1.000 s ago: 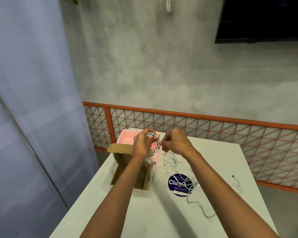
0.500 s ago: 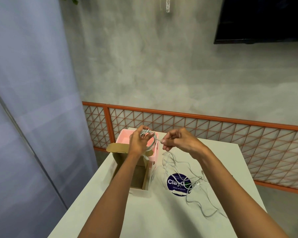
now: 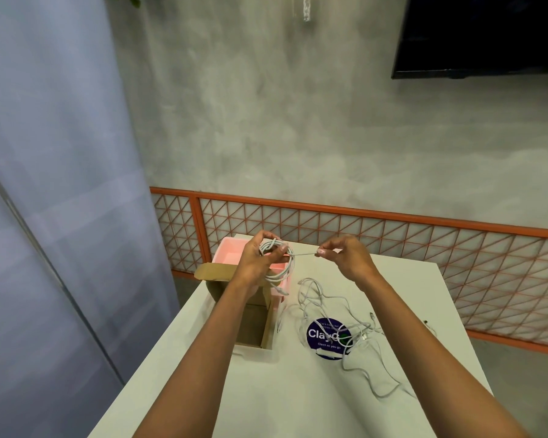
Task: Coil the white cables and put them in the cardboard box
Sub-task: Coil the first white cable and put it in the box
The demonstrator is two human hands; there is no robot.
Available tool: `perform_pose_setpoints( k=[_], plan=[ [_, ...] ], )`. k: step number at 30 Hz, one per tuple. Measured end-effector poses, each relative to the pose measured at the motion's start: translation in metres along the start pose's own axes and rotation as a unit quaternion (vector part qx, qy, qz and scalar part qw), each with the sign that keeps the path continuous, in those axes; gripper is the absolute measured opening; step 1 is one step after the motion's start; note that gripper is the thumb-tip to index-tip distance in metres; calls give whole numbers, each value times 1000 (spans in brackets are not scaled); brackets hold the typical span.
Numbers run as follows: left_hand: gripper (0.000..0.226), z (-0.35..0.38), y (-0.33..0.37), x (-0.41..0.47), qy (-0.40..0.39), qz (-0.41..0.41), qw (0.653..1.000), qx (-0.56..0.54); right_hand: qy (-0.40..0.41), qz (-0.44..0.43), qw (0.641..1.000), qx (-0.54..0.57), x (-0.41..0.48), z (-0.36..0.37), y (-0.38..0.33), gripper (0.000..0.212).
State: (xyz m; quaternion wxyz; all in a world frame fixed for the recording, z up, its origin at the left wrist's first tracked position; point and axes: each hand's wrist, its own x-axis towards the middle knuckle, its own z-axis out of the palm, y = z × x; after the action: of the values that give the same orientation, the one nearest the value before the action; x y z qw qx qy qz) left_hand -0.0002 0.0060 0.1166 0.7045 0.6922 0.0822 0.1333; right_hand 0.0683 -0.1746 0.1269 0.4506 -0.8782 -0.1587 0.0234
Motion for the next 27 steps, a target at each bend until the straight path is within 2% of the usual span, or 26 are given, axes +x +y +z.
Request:
perform_pose_setpoints(
  k=[3, 10, 15, 19, 24, 27],
  plan=[
    [31, 1, -1, -1, -11, -6, 1000, -11, 6, -29, 998, -51, -3, 6, -2, 11],
    [38, 6, -5, 1, 43, -3, 999, 8, 7, -130, 989, -75, -15, 21, -9, 15],
    [38, 5, -6, -1, -12, -4, 999, -44, 33, -158, 985, -63, -11, 28, -2, 8],
    [35, 6, -4, -2, -48, -12, 995, -90, 59, -91, 989, 100, -12, 33, -5, 6],
    [25, 8, -2, 4, -58, 9, 998, -35, 55, 30, 960, 273, -12, 38, -12, 8],
    [26, 9, 0, 6, -55, 13, 998, -20, 18, 84, 937, 337, -10, 38, -16, 12]
  ],
)
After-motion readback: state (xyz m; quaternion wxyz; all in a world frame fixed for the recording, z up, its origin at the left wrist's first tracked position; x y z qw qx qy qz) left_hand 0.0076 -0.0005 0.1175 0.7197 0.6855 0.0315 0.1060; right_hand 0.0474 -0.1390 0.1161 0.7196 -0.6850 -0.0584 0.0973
